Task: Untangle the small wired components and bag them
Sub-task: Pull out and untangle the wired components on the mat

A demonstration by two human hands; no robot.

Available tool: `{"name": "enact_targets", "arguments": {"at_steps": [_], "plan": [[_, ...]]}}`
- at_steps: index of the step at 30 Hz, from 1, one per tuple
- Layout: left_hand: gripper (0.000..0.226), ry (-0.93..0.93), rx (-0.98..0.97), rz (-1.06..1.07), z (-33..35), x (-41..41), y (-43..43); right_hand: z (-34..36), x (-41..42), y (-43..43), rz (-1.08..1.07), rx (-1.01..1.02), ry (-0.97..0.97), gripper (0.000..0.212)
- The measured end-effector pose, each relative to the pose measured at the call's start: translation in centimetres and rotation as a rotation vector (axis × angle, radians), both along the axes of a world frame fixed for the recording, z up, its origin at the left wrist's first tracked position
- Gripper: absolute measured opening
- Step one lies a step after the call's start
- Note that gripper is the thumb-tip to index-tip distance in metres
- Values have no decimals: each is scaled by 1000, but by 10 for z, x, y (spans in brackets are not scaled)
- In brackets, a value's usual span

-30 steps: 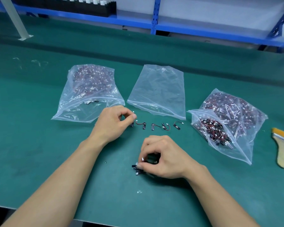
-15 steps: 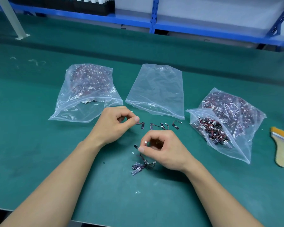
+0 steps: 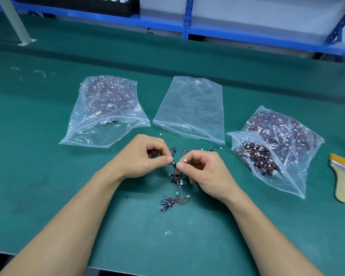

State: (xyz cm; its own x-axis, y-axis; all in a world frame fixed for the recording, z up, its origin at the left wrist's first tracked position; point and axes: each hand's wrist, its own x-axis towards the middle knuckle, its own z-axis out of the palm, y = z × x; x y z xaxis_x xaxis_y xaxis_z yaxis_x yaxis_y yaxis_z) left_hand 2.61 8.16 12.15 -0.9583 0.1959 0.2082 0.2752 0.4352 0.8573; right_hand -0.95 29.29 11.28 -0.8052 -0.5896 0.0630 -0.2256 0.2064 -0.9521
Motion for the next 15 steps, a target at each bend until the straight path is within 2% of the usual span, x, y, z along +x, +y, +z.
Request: {"name": "enact_targets", "arguments": {"at_steps": [7, 15], "plan": [[16, 3, -28, 95, 2, -1, -6, -1, -4, 6, 22, 38, -6, 22], [13, 34, -108, 186, -3, -3, -21, -3, -3, 9, 107, 158, 80, 17]]}}
